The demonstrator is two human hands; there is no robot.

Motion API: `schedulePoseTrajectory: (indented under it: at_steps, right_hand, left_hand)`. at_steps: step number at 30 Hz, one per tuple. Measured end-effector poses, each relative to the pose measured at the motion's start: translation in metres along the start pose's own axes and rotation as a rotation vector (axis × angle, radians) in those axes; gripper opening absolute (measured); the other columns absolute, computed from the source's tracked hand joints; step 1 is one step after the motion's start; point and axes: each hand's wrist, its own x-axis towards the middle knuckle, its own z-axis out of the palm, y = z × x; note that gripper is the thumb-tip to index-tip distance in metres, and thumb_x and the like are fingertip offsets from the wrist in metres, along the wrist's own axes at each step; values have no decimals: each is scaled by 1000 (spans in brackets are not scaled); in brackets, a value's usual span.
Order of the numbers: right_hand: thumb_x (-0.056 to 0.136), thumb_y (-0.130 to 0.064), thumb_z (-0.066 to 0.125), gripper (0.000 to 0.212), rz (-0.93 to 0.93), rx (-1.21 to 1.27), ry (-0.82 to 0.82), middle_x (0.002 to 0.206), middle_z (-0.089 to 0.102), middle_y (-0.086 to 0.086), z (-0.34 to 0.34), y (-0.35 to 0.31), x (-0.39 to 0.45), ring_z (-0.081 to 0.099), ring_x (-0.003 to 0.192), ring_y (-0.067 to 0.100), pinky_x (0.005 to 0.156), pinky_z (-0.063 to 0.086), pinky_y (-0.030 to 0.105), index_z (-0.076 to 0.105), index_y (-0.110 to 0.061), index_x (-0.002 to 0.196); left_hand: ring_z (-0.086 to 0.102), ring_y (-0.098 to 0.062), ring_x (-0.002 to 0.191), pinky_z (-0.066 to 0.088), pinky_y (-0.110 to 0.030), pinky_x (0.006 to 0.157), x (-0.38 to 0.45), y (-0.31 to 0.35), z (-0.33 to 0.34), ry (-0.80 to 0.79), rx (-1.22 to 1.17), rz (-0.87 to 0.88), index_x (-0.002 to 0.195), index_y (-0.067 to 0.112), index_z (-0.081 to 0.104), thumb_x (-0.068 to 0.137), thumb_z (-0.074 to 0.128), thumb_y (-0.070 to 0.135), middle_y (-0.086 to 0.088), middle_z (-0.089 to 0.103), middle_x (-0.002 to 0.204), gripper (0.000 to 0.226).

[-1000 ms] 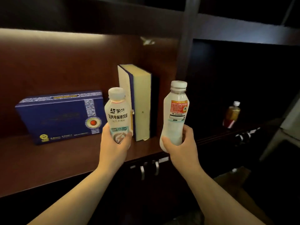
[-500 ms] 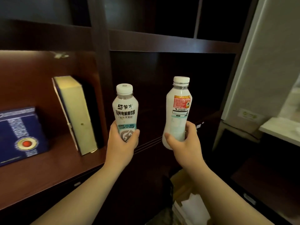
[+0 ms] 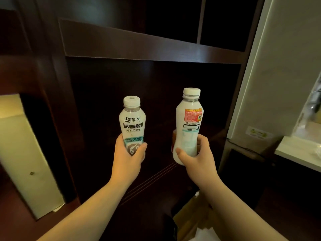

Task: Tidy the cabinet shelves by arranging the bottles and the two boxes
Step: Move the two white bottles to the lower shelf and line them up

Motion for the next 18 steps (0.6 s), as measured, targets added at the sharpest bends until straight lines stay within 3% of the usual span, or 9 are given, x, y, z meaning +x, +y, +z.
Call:
schedulePoseTrajectory:
  at_steps: [8, 11, 13, 16, 18]
  right_hand:
    - [82, -30, 80, 63, 39, -1, -38, 120, 58, -23, 25, 53, 65, 60, 107, -5, 78, 54, 14, 43, -35, 133]
    - [79, -33, 80, 58, 69, 18, -80, 117, 59, -25, 36, 82, 83, 57, 104, -16, 73, 50, 6, 44, -49, 121]
    - [78, -33, 82, 58, 95, 31, -115, 118, 61, -22, 42, 104, 99, 59, 104, -13, 75, 52, 11, 43, -56, 115]
    - [73, -41, 82, 64, 111, 35, -165, 121, 61, -15, 52, 140, 121, 63, 106, 0, 82, 56, 22, 46, -43, 126]
    - [69, -45, 81, 67, 128, 39, -209, 117, 62, -18, 59, 162, 135, 64, 102, -1, 74, 55, 18, 47, -43, 126]
  left_hand:
    - [57, 19, 100, 45, -1, 63, 52, -55, 28, 49, 39, -58, 129, 41, 43, 87, 77, 27, 11, 60, 115, 56]
    - [56, 19, 99, 46, -1, 63, 58, -79, 42, 78, 52, -125, 139, 36, 41, 87, 76, 28, 10, 58, 117, 63]
    - [56, 21, 96, 45, -1, 61, 63, -96, 55, 90, 43, -171, 140, 38, 41, 88, 75, 26, 10, 60, 115, 64]
    - [56, 22, 93, 44, 0, 58, 70, -118, 73, 117, 64, -243, 142, 35, 42, 88, 75, 21, 9, 61, 113, 65]
    - [57, 22, 91, 44, 0, 56, 73, -132, 84, 142, 88, -302, 139, 36, 44, 88, 75, 21, 8, 63, 112, 62]
